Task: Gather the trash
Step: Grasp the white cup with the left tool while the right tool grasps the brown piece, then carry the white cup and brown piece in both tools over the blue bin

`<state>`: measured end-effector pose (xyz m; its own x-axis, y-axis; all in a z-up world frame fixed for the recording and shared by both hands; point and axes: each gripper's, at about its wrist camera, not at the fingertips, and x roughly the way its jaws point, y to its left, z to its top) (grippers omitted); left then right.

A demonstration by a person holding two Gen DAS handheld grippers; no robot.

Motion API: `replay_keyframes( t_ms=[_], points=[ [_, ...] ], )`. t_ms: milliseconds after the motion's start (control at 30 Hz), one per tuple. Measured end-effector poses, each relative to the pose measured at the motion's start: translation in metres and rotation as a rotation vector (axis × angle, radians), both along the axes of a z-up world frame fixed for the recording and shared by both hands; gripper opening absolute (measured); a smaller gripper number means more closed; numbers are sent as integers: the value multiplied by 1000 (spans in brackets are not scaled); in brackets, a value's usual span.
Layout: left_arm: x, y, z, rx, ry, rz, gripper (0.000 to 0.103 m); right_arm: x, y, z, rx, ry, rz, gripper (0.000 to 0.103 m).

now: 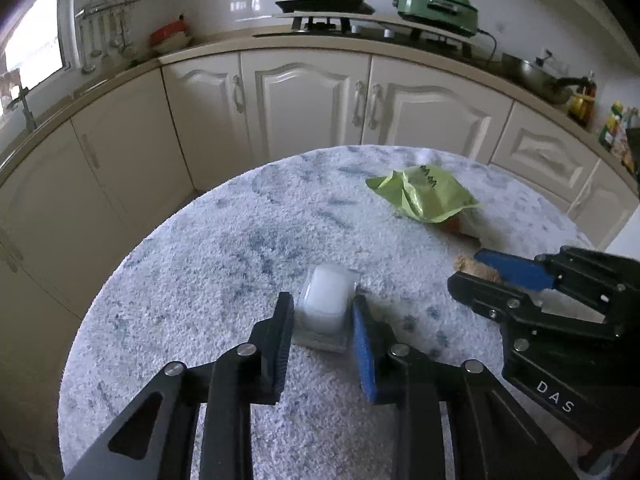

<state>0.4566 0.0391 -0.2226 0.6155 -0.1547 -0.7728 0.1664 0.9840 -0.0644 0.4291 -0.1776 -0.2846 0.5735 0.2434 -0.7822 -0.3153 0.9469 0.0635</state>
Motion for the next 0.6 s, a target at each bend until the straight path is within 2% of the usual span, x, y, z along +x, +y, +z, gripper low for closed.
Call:
replay_keyframes(
  t_ms=[100,167,300,600],
  points=[
    [-3,4,-1,-20,4,10,22,-4,-5,1,34,13,-10,26],
    [-10,7,0,-38,2,15,18,-9,-9,3,49,16,-16,26],
    [-21,12,3,-67,8,29,18,-21,-17,9,85,23,-23,26],
    [-73,13,23,-99,-18,44,17,-59,-36,28,130,6,-44,26]
  ],
)
